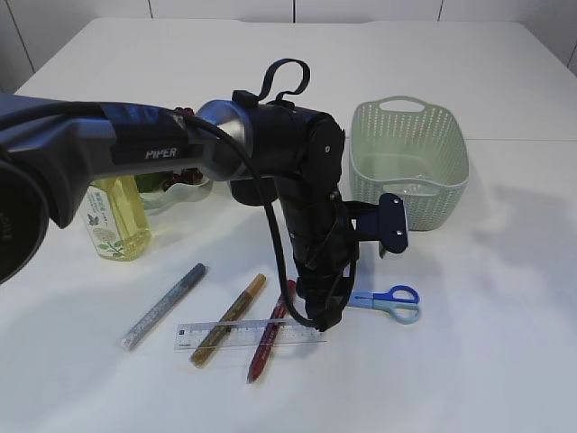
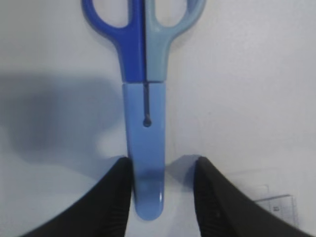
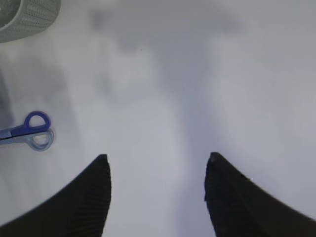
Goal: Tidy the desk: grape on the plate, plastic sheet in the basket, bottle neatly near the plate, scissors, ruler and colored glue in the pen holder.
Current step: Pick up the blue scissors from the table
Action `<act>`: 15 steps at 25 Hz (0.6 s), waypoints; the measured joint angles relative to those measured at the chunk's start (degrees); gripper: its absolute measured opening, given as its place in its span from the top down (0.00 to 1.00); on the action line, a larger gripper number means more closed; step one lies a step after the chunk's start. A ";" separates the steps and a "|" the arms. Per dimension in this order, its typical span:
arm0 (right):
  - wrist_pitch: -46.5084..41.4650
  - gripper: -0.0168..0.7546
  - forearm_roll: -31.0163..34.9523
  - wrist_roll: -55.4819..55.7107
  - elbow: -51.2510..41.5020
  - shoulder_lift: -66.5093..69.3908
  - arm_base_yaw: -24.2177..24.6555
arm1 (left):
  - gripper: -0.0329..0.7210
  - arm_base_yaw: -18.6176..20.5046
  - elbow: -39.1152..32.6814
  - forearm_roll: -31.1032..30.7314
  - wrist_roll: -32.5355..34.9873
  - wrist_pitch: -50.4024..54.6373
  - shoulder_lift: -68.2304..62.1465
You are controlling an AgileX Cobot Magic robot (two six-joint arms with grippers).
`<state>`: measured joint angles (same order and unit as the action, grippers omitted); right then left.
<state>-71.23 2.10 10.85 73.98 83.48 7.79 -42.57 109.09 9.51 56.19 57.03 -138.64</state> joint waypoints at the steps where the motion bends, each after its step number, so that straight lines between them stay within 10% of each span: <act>1: 0.00 0.36 0.00 0.00 0.00 0.00 0.00 | 0.55 0.00 0.00 0.00 0.00 0.00 0.00; 15: 0.00 0.36 0.00 0.00 0.00 0.00 0.00 | 0.55 0.00 0.00 1.74 0.10 -0.21 -0.09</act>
<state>-71.23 2.10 10.85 73.98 83.48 7.79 -42.57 109.09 11.25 56.29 56.83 -138.73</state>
